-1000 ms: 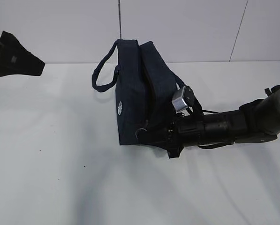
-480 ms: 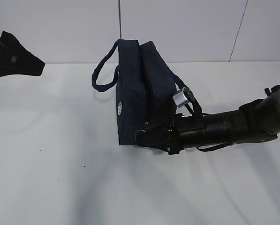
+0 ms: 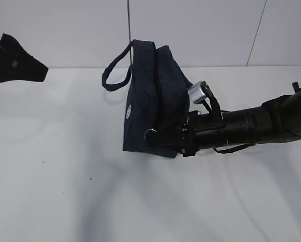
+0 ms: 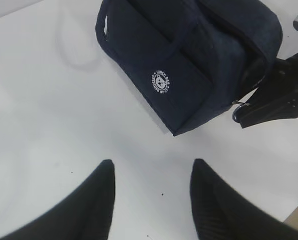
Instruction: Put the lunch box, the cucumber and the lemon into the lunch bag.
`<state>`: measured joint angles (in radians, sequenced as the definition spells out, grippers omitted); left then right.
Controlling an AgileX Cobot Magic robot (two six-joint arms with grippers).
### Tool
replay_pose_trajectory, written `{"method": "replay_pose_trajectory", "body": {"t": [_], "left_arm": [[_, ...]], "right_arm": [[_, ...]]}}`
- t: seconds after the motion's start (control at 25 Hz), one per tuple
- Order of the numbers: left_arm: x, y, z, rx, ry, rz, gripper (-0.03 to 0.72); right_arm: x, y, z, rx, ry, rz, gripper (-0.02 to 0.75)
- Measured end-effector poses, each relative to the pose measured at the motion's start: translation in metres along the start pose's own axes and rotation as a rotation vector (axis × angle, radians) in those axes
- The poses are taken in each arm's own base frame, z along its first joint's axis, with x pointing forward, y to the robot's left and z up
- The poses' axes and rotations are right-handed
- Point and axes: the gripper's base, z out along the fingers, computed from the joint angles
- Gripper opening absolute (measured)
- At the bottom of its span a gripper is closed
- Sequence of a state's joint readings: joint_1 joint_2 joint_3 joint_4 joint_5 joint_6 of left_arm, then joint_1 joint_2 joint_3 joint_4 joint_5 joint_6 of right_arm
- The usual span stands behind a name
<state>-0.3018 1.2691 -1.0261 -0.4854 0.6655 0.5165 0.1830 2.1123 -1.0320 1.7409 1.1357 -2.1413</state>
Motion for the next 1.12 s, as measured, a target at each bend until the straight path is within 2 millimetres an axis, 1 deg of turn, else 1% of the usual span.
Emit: {"method": "replay_pose_trajectory", "body": {"t": [0.36,0.68,0.8,1.12], "left_arm": [[0.0,0.0,0.0,0.0,0.0,0.0,0.333],[0.0,0.0,0.0,0.001,0.001,0.0,0.333],[0.0,0.0,0.001,0.001,0.004,-0.001,0.333],[0.01,0.001,0.009,0.007,0.045,-0.013,0.33]], "right_arm": [[-0.014,0.007,-0.005,0.0,-0.008,-0.013,0.0],[-0.018,0.009,-0.006,0.001,-0.014,-0.004,0.0],[-0.023,0.012,-0.008,0.002,-0.021,-0.01,0.0],[-0.037,0.016,-0.012,0.009,-0.048,-0.023,0.0]]}}
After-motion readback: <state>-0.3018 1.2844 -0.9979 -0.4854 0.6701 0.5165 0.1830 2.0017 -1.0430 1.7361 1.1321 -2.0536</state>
